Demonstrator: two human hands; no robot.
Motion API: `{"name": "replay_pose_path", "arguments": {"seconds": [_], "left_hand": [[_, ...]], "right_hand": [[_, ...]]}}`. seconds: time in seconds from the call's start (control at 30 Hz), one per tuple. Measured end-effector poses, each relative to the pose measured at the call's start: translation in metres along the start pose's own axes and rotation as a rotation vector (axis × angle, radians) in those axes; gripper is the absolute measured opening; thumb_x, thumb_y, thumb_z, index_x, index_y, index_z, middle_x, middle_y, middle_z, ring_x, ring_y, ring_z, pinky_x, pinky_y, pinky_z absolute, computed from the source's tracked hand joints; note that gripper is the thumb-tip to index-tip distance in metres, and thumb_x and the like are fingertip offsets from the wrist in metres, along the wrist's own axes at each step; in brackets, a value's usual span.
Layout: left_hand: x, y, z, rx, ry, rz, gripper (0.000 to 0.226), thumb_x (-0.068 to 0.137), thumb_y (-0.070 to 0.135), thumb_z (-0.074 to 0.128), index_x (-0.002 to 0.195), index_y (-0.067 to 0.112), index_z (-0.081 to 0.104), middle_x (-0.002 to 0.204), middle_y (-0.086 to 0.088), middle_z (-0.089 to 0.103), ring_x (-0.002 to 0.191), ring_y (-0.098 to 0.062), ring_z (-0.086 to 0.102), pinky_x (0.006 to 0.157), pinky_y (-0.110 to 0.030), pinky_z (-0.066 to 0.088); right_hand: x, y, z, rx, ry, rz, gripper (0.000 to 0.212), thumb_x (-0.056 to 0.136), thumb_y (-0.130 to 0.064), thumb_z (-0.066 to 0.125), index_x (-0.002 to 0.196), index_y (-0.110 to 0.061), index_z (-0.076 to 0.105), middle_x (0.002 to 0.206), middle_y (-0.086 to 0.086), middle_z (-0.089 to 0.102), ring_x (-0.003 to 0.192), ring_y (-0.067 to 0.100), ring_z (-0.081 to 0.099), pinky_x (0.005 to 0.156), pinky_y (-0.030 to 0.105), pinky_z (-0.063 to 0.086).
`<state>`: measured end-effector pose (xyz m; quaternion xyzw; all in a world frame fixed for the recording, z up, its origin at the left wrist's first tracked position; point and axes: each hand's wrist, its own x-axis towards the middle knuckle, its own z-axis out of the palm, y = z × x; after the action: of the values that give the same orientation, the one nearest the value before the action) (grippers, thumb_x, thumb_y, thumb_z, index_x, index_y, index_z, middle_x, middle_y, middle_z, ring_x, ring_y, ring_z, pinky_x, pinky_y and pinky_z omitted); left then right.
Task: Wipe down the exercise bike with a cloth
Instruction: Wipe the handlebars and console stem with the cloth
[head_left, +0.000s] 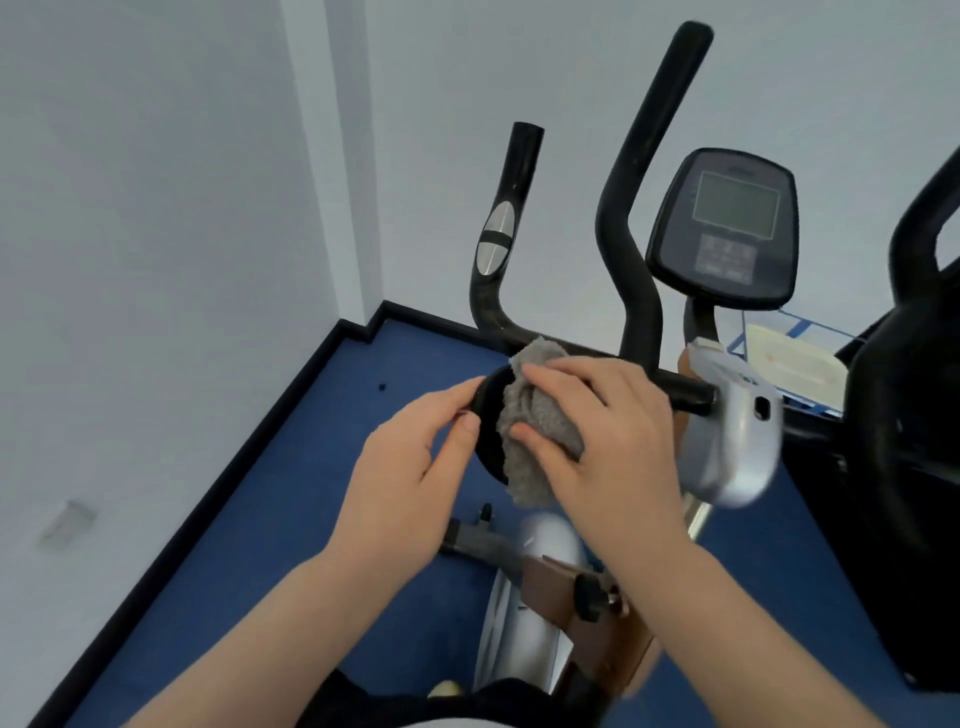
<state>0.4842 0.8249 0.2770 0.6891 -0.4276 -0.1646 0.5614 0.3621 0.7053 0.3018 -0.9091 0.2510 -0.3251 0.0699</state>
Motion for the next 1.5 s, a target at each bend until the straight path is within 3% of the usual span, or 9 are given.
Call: {"name": "replay_pose_path", "arguments": {"seconds": [0.23, 0.5, 0.6, 0.77, 0.9, 1.03, 1.13, 1.3, 1.5], "left_hand": [[0.005, -0.003, -0.003, 0.035, -0.002, -0.001, 0.032, 0.099, 0.024, 0.049, 0.123, 0.041, 0.061, 0.112, 0.029, 0.064, 0.110, 0.006, 0.058, 0.088, -0.007, 0.042], [0.014, -0.008, -0.004, 0.110, 0.015, 0.055, 0.031, 0.097, 0.025, 0.043, 0.119, 0.031, 0.064, 0.106, 0.020, 0.067, 0.103, 0.000, 0.061, 0.087, -0.019, 0.048], [0.018, -0.008, 0.001, 0.110, 0.030, 0.058, 0.031, 0.097, 0.023, 0.041, 0.118, 0.029, 0.064, 0.105, 0.018, 0.067, 0.101, -0.002, 0.061, 0.086, -0.024, 0.050], [0.027, -0.004, 0.003, 0.125, 0.039, 0.070, 0.035, 0.097, 0.022, 0.039, 0.122, 0.022, 0.065, 0.109, 0.017, 0.067, 0.103, -0.002, 0.062, 0.090, -0.030, 0.051], [0.036, 0.005, 0.005, 0.151, 0.030, 0.099, 0.034, 0.097, 0.025, 0.041, 0.122, 0.023, 0.064, 0.108, 0.018, 0.067, 0.102, -0.001, 0.061, 0.090, -0.028, 0.049], [0.038, 0.009, 0.008, 0.186, -0.029, 0.114, 0.033, 0.097, 0.026, 0.041, 0.123, 0.025, 0.063, 0.109, 0.017, 0.065, 0.102, -0.005, 0.061, 0.092, -0.038, 0.048], [0.045, 0.016, 0.013, 0.184, -0.062, 0.131, 0.033, 0.096, 0.024, 0.042, 0.122, 0.025, 0.063, 0.113, 0.015, 0.063, 0.104, -0.005, 0.060, 0.093, -0.039, 0.048], [0.080, 0.037, 0.030, 0.326, -0.100, 0.197, 0.031, 0.099, 0.019, 0.046, 0.126, 0.025, 0.060, 0.123, 0.015, 0.057, 0.104, -0.004, 0.056, 0.095, -0.031, 0.044], [0.098, 0.033, 0.049, 0.770, -0.221, 0.244, 0.033, 0.101, 0.028, 0.036, 0.122, 0.023, 0.061, 0.123, 0.008, 0.058, 0.111, -0.016, 0.052, 0.096, -0.034, 0.037]], "right_hand": [[0.014, 0.007, -0.006, 0.000, 0.000, -0.174, 0.025, 0.080, -0.020, 0.077, 0.104, -0.015, 0.072, 0.102, 0.000, 0.068, 0.094, 0.018, 0.059, 0.086, 0.031, 0.048], [0.003, -0.003, 0.002, 0.086, 0.021, -0.233, 0.023, 0.081, -0.016, 0.077, 0.104, -0.014, 0.074, 0.107, 0.000, 0.068, 0.098, 0.016, 0.062, 0.088, 0.027, 0.049], [-0.002, -0.008, 0.006, 0.134, 0.037, -0.145, 0.023, 0.082, -0.016, 0.076, 0.106, -0.014, 0.073, 0.108, 0.000, 0.068, 0.101, 0.015, 0.062, 0.088, 0.029, 0.049], [-0.005, 0.001, 0.000, -0.009, -0.003, -0.308, 0.019, 0.084, -0.009, 0.069, 0.102, -0.013, 0.074, 0.103, 0.001, 0.069, 0.093, 0.020, 0.061, 0.077, 0.035, 0.049], [0.001, 0.001, -0.004, -0.064, 0.060, -0.168, 0.019, 0.083, -0.008, 0.067, 0.100, -0.014, 0.074, 0.101, 0.001, 0.067, 0.092, 0.022, 0.058, 0.076, 0.032, 0.042], [-0.007, 0.001, -0.010, -0.140, -0.011, -0.252, 0.023, 0.079, -0.006, 0.071, 0.099, -0.017, 0.075, 0.100, 0.000, 0.068, 0.089, 0.021, 0.060, 0.076, 0.031, 0.037], [0.011, 0.014, -0.030, -0.056, 0.102, -0.140, 0.025, 0.081, -0.005, 0.072, 0.104, -0.013, 0.074, 0.104, 0.003, 0.065, 0.096, 0.020, 0.055, 0.083, 0.029, 0.042], [0.019, 0.042, -0.045, 0.032, 0.209, 0.170, 0.032, 0.082, -0.013, 0.073, 0.114, -0.016, 0.069, 0.116, -0.001, 0.054, 0.107, 0.014, 0.046, 0.095, 0.009, 0.030], [-0.021, 0.039, 0.007, 0.090, 0.207, 0.333, 0.036, 0.082, -0.007, 0.073, 0.115, -0.019, 0.066, 0.123, 0.004, 0.048, 0.114, 0.019, 0.047, 0.098, 0.027, 0.042]]}}
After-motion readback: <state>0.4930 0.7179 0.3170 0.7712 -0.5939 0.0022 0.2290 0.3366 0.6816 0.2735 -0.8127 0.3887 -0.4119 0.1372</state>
